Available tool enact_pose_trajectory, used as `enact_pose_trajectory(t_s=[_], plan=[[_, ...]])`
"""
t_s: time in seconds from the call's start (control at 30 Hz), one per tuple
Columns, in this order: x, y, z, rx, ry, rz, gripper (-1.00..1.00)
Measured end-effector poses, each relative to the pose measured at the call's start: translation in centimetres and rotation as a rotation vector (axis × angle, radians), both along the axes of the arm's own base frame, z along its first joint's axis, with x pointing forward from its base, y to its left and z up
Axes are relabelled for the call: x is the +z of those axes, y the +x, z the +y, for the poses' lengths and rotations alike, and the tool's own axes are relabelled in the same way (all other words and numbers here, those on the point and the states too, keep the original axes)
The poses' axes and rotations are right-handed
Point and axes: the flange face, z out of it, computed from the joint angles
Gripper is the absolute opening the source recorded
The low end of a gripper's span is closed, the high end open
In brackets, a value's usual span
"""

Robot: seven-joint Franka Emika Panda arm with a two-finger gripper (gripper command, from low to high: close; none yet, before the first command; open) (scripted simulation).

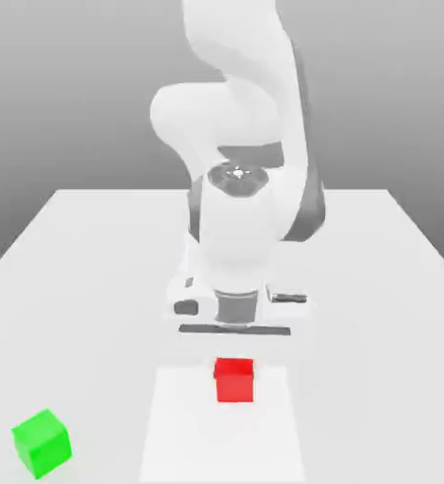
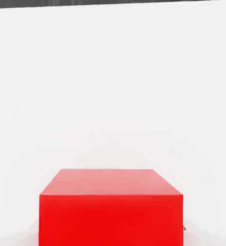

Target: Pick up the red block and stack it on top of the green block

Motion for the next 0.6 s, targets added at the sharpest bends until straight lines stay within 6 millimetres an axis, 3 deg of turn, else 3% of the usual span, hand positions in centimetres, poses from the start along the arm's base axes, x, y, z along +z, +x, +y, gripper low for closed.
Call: enact_pose_trajectory(t_s=[0.1, 0.13, 0.23, 0.43, 0.5, 0.6], plan=[[1.7, 1.8, -0.6, -0.093, 0.009, 0.000, -1.00], [2.0, 2.6, -1.9, -0.161, 0.011, 0.000, -1.00], [2.9, 5.0, -9.9, -0.476, 0.017, -0.001, -1.00], [4.7, 8.0, -21.8, -0.968, 0.010, -0.002, -1.00], [3.4, 8.2, -23.9, -1.048, 0.007, -0.003, -1.00], [-0.5, 8.2, -24.6, -1.072, 0.005, -0.003, -1.00]])
